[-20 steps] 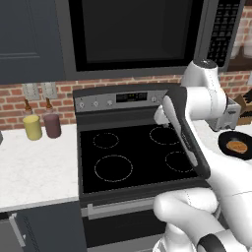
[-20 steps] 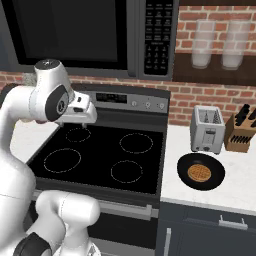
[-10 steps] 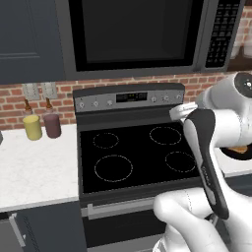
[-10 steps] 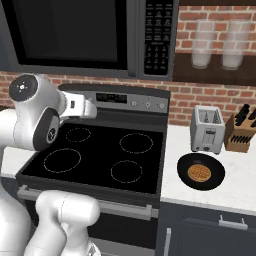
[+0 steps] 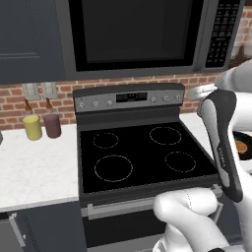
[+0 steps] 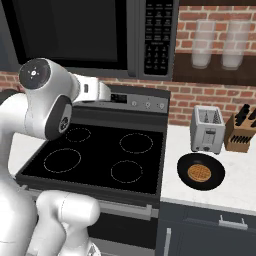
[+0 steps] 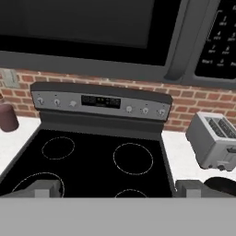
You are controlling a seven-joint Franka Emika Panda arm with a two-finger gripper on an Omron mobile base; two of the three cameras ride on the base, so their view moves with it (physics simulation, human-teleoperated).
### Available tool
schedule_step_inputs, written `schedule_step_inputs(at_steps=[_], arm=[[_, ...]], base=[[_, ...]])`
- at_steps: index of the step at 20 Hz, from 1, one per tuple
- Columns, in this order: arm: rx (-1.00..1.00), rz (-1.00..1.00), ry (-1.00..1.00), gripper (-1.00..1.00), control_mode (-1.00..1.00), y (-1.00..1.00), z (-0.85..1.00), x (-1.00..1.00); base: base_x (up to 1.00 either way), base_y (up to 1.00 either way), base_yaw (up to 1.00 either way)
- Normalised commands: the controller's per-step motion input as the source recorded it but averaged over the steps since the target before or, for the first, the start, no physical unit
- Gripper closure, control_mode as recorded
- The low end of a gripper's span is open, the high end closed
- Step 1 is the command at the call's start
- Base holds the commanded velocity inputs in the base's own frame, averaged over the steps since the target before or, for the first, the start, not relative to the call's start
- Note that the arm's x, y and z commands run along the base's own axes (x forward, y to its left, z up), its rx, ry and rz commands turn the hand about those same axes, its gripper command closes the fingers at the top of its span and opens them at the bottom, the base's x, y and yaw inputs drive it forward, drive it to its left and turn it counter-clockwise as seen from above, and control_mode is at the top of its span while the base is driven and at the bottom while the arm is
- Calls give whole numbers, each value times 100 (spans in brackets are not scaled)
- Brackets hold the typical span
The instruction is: Open the microwave, place the bowl with waffle inside the microwave, then close the microwave door and turn it on.
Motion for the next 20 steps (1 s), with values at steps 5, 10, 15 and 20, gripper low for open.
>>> schedule_step_inputs(at_steps=[5,10,15,20], arm=[[0,-1,4,-100,-100,-30,26,37],[0,0,4,-100,-100,-32,19,33],[0,0,0,-100,-100,-31,9,38],[0,0,-5,-100,-100,-23,4,46]], base=[[0,0,0],[0,0,0],[0,0,0],[0,0,0]])
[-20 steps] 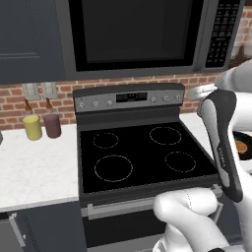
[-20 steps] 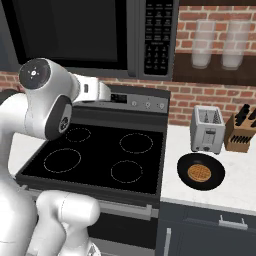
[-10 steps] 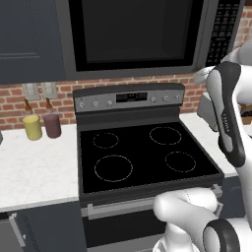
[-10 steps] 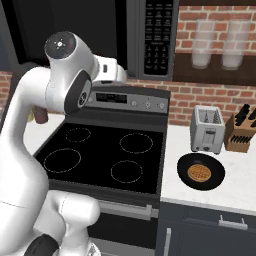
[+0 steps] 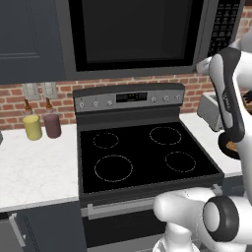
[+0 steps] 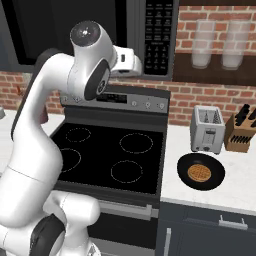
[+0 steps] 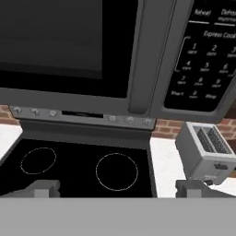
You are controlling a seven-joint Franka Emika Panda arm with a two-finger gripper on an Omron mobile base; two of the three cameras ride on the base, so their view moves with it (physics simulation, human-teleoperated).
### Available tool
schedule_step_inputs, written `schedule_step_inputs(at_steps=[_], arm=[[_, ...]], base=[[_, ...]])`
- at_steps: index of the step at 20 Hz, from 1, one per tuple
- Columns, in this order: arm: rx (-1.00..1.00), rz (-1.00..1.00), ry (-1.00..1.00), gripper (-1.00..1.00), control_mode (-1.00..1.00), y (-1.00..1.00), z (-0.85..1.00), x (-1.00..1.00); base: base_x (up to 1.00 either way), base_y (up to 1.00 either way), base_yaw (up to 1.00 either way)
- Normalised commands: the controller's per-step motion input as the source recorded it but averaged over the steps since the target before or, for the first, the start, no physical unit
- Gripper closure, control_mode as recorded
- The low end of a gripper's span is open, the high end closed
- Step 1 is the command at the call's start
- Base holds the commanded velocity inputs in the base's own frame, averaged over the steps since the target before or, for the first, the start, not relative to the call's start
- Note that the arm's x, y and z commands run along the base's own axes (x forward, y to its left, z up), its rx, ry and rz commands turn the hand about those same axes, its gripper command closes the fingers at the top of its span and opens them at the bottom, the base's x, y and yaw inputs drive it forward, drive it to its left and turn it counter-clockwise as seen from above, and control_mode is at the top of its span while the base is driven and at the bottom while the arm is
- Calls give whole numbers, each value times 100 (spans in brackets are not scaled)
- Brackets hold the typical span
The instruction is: Open the microwave, place the bowl with waffle inside the microwave, then close the microwave door and turn it on.
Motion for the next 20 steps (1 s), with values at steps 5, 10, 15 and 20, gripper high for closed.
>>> schedule_step_inputs(at_steps=[5,10,15,20], arm=[[0,2,0,-100,-100,-21,10,55],[0,1,0,-100,-100,-17,19,44],[0,0,-1,-100,-100,0,18,45],[0,0,-12,-100,-100,-4,14,41]], base=[[0,0,0],[0,0,0],[0,0,0],[0,0,0]])
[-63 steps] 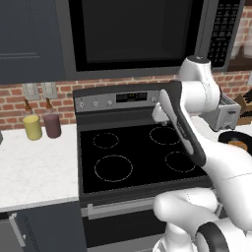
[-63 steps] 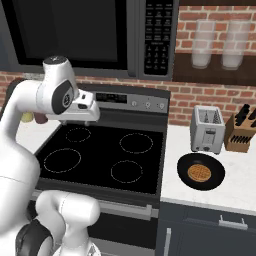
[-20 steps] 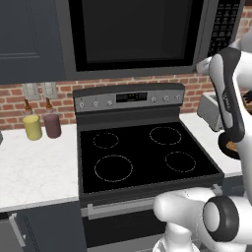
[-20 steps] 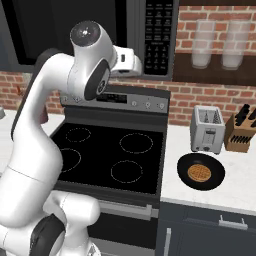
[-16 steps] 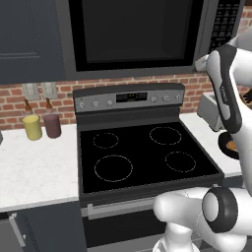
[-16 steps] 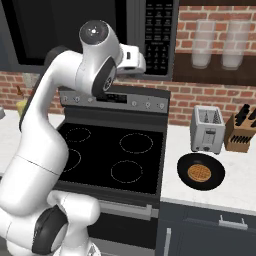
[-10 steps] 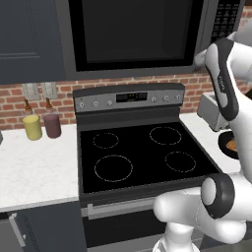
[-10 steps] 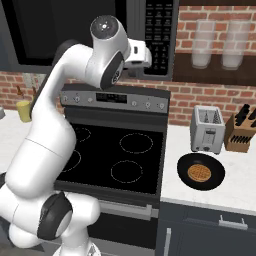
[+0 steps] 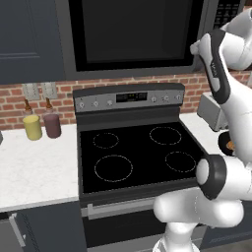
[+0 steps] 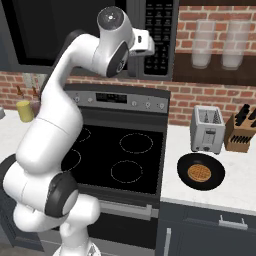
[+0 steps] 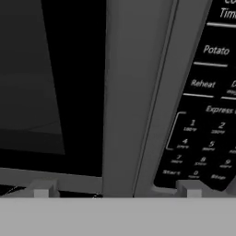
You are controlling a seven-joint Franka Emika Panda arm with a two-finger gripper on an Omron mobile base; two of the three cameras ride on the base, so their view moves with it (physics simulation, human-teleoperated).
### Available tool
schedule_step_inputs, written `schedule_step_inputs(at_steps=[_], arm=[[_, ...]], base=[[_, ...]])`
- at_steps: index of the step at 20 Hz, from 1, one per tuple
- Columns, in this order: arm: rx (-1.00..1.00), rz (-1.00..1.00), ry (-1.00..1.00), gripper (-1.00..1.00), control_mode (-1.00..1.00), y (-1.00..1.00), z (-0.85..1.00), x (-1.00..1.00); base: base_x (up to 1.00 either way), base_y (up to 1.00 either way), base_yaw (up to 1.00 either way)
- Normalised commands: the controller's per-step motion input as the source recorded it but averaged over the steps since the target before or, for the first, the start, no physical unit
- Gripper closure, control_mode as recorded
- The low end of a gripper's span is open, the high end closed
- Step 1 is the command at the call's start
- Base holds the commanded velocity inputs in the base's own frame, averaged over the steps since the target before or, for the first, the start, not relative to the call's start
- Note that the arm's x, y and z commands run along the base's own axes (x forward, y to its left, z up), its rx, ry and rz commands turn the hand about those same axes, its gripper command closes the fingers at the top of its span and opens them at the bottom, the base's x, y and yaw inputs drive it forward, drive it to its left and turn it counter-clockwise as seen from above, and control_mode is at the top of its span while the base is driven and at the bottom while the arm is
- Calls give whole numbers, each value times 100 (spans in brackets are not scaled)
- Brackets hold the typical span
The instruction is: Open the microwave, place the bowl with waffle inside the microwave, then close the microwave door and turn it on.
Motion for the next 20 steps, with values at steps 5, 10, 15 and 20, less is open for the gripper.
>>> schedule_step_inputs(at_steps=[5,10,15,20], arm=[[0,0,-5,-100,-100,-16,12,38],[0,0,0,-100,-100,-6,2,37],[0,0,-1,-100,-100,0,0,36],[0,0,-1,-100,-100,0,-5,39]], base=[[0,0,0],[0,0,0],[0,0,0],[0,0,0]])
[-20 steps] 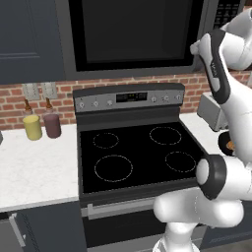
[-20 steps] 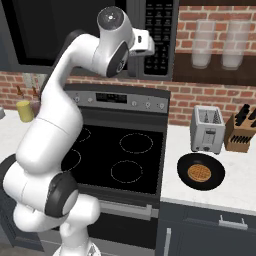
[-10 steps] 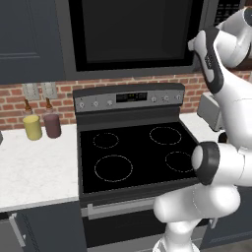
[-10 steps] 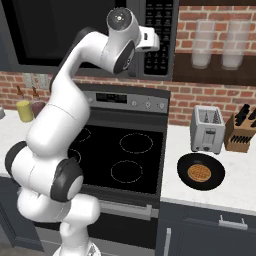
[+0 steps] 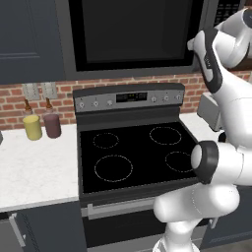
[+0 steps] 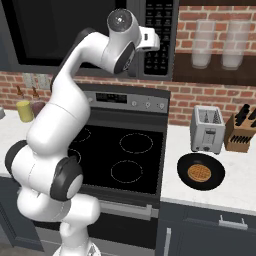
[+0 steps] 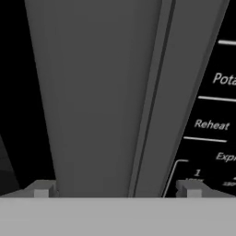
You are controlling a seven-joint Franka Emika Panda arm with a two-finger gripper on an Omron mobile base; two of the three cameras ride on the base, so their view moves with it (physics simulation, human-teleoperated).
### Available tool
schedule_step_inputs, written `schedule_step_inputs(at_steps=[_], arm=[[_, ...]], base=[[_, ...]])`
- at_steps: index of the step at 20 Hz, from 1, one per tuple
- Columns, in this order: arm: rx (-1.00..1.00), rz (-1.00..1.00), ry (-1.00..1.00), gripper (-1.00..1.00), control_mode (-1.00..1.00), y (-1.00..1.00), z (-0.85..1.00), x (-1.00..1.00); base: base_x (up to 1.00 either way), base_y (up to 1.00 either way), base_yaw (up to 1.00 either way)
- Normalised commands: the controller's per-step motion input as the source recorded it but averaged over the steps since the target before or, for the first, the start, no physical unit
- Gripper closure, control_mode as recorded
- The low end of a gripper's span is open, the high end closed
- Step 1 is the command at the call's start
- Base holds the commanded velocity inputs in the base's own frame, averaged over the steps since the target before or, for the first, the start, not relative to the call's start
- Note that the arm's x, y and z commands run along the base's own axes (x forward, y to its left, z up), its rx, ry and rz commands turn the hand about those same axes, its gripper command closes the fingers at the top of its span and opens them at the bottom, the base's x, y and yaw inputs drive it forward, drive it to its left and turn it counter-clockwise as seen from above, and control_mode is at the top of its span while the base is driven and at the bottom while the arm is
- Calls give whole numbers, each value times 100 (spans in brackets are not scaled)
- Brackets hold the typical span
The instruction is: Open the microwave, place the bowl with waffle inside the microwave, then close the microwave door and turn it on.
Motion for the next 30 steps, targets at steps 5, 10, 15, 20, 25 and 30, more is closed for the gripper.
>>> schedule_step_inputs(at_steps=[5,10,15,20,25,30], arm=[[-1,0,-11,100,-100,25,-40,56],[-1,4,-1,100,-100,78,-35,89],[9,14,29,100,-100,80,-6,71],[8,23,11,100,-100,100,0,-6],[1,19,-1,100,-100,100,0,-40],[0,11,-6,100,-100,100,0,-63]], base=[[0,0,0],[0,0,0],[0,0,0],[0,0,0],[0,0,0],[0,0,0]])
